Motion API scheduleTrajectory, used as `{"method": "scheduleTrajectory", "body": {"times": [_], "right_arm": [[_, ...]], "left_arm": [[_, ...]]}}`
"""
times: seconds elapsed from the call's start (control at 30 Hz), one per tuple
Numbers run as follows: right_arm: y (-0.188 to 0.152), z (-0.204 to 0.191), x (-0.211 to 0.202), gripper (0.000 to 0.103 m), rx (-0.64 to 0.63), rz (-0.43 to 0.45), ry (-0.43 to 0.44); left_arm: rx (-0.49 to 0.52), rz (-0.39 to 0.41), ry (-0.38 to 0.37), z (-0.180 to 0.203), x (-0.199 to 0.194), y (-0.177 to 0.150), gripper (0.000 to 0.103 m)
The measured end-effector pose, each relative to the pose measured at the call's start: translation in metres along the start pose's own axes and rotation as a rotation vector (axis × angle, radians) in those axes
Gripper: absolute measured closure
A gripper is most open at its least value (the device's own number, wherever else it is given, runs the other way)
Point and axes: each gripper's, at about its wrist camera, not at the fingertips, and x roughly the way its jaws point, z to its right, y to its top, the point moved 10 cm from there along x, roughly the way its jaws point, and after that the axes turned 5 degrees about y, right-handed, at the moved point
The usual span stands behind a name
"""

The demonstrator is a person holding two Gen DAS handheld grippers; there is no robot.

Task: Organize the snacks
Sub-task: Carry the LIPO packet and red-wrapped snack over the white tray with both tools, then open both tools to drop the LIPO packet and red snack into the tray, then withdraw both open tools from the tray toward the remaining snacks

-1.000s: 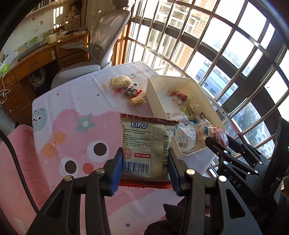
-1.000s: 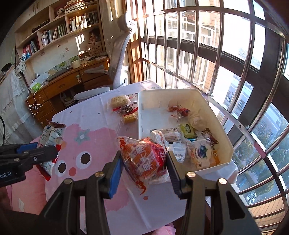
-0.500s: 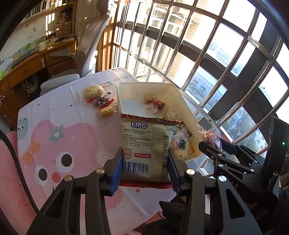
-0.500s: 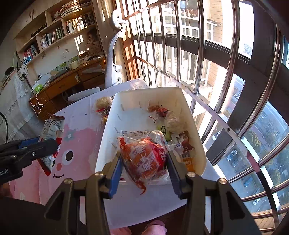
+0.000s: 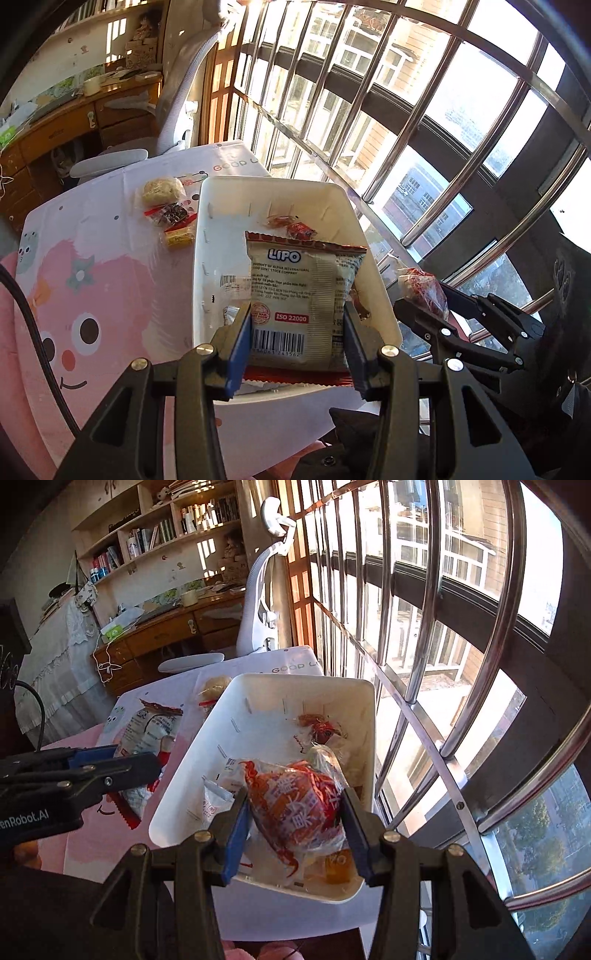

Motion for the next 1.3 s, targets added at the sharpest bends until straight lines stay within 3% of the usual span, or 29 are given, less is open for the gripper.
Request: {"method": "scheduleTrajectory", "body": {"times": [0.13, 0.2, 0.23, 0.27, 0.7, 1.3], "right_arm": [[0.010, 0.011, 0.008, 0.053, -0.020, -0.004, 0.024], [0.011, 0.014, 0.013, 0.049, -0.022, -0.013, 0.029], [0.012, 0.017, 0.016, 0.048, -0.021, -0.022, 0.033], [0.011, 0.019, 0.019, 0.045, -0.018, -0.032, 0.038], [0.006, 0.020, 0.040, 0.043, 0.054, -0.091, 0.080], [-0.010, -0.070, 0.058, 0.043, 0.094, -0.168, 0.090]], "left_arm": [[-0.012, 0.001, 0.011, 0.008, 0.007, 0.007, 0.058], [-0.016, -0.011, 0.020, 0.009, 0.011, 0.010, 0.047], [-0.017, -0.014, 0.028, 0.009, 0.013, 0.011, 0.030], [-0.019, -0.015, 0.034, 0.010, 0.014, 0.012, 0.021], [-0.072, -0.090, 0.103, -0.023, 0.024, 0.000, 0.019], [-0.117, -0.129, 0.152, -0.122, -0.022, -0.035, 0.015]]}}
